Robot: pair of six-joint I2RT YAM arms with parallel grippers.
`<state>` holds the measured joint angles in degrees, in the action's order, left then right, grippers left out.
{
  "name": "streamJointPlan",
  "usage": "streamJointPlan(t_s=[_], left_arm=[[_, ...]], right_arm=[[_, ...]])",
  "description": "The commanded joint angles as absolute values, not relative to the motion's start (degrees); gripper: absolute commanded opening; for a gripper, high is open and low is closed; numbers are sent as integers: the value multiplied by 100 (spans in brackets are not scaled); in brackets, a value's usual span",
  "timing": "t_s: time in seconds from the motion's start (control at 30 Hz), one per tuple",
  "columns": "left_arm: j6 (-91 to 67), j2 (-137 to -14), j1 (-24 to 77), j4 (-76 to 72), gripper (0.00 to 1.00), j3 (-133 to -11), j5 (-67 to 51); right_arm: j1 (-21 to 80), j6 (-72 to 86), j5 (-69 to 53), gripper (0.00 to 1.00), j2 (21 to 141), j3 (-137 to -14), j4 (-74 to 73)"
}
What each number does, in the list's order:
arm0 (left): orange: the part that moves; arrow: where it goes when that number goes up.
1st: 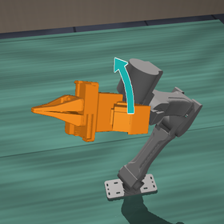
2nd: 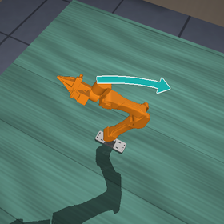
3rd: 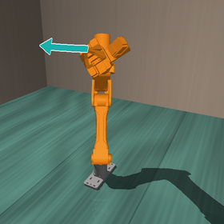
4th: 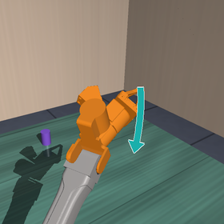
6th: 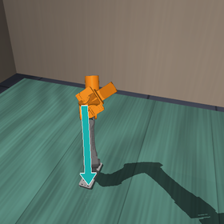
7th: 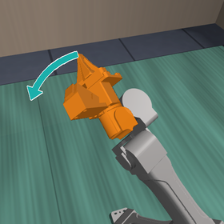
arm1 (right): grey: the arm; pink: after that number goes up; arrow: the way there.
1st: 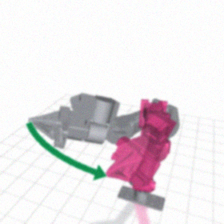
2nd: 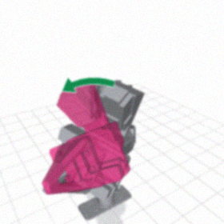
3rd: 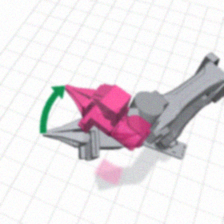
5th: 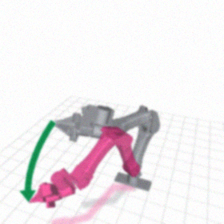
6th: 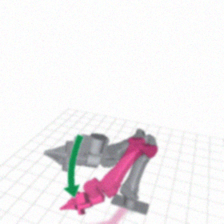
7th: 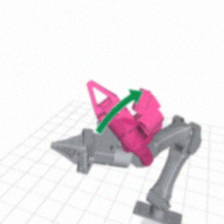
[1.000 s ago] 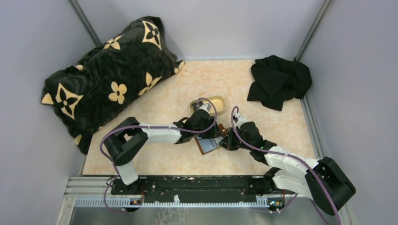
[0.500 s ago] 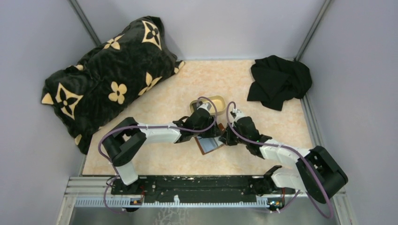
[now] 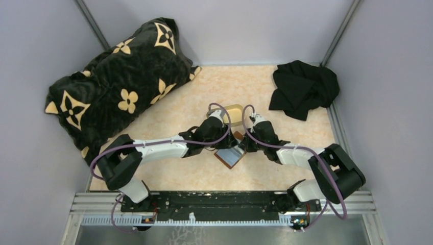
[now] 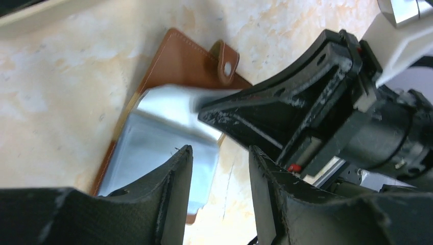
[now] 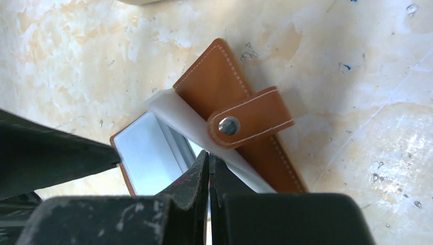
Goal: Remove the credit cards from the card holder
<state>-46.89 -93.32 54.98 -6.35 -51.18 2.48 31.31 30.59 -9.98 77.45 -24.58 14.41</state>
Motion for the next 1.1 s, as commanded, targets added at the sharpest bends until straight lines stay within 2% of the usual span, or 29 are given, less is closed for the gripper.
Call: streamJointPlan(t_s=[0.0,0.23,0.43,0.8,0.93,1.07], left_arm=[[-4892,-8961,5522,-450,51,-4603,370],[-5575,-8582,5592,-789,42,-3835,-211],[-5908,-8691,5878,-923,34,-3638,-119],[-5346,-9253,5165,-843,40,-3784,146],[-5171,-9232,4863,-837,40,-3800,46],[-5063,-9157,4806,-779,40,-3905,29]], right_arm=[[3085,2984,-1136,0,7940,-2519,1801],[3085,3173,-1435,0,7999,-2078,2034],[3085,3240,-1522,0,7963,-1942,2092],[3169,3478,-1942,0,7370,-1540,2001],[3246,3477,-1812,0,6920,-1552,1632],[3243,3291,-1640,0,6951,-1714,1358]])
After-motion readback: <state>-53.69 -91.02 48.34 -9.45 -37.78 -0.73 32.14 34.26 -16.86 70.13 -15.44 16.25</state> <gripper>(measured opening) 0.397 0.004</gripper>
